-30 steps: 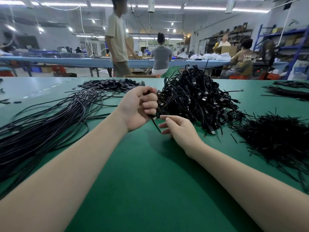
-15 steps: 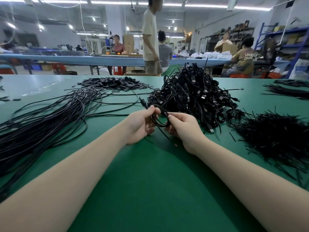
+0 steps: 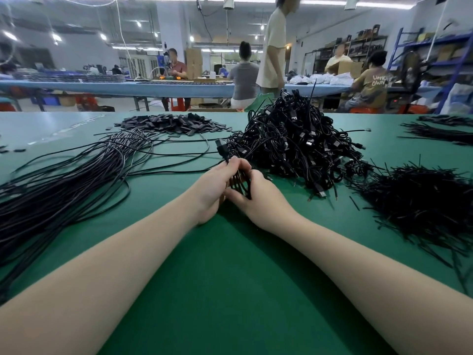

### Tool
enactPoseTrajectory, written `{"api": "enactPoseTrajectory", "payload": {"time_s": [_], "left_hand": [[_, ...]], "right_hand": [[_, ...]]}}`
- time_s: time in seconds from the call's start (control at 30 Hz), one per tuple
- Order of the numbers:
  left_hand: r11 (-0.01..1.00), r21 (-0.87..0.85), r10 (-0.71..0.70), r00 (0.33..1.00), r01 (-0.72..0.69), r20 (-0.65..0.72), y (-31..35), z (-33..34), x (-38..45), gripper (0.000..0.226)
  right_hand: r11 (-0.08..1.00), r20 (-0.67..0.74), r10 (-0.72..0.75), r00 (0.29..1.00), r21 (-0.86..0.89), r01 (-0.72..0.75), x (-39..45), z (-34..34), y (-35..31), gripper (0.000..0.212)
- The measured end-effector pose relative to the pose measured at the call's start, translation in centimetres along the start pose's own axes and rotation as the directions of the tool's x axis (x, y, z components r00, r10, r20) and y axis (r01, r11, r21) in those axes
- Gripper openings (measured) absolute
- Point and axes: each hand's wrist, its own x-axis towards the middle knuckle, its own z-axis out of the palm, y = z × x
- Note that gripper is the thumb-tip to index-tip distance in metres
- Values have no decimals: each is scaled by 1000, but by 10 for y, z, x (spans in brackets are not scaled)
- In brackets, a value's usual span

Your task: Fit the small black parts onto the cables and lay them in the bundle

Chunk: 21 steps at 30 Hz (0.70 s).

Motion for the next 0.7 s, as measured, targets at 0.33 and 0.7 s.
{"api": "enactPoseTrajectory", "payload": {"time_s": [0.33,0.7], "left_hand": [[939,311,200,968,-146,-150,-9,4,3,24],[-371,848,533,660,-380,529,-3,-24,4,37]], "right_hand": [[800,-134,-101,986,-601,0,0,-11,17,21],[912,46,-5,999,-409,23,2,-15,21,18]]}}
